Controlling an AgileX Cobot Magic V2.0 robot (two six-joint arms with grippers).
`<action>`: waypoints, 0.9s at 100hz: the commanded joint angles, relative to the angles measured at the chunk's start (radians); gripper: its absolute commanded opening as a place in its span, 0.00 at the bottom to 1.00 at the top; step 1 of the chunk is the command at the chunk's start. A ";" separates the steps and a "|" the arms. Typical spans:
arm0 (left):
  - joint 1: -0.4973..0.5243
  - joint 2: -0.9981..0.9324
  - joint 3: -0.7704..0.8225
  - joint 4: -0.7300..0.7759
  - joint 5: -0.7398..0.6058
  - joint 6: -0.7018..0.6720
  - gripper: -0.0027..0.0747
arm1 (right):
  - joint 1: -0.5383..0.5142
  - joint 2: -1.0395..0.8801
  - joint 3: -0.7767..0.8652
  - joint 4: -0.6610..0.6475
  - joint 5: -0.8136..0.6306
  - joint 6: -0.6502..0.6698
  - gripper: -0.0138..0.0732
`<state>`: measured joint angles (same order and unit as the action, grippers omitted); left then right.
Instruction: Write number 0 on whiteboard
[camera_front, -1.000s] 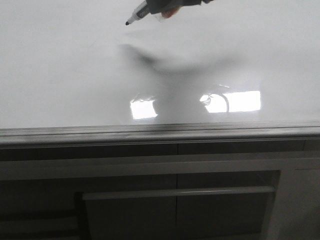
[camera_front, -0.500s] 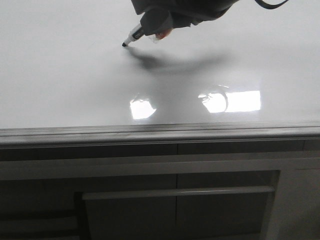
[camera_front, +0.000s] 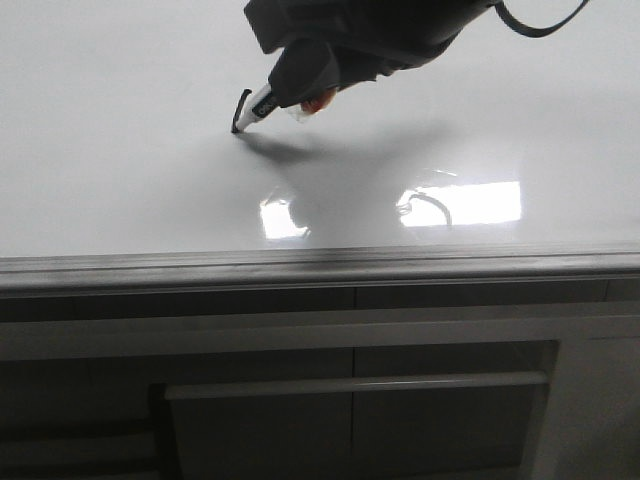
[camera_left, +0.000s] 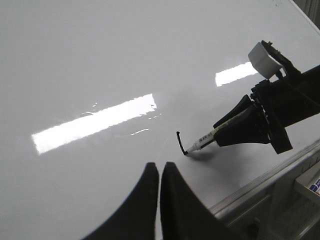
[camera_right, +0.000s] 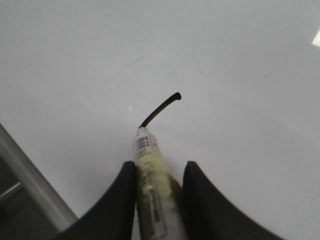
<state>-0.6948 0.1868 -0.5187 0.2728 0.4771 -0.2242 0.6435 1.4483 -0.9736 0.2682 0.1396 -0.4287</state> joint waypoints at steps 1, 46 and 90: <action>0.002 0.012 -0.024 -0.001 -0.079 -0.012 0.01 | -0.007 -0.015 -0.018 -0.013 0.061 -0.002 0.08; 0.002 0.012 -0.024 -0.001 -0.075 -0.012 0.01 | -0.086 -0.073 -0.018 -0.015 0.186 -0.002 0.09; 0.002 0.012 -0.024 -0.001 -0.075 -0.012 0.01 | -0.195 -0.119 -0.015 -0.022 0.152 -0.002 0.10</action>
<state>-0.6948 0.1868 -0.5187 0.2728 0.4771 -0.2242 0.4780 1.3454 -0.9724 0.2946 0.3995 -0.4269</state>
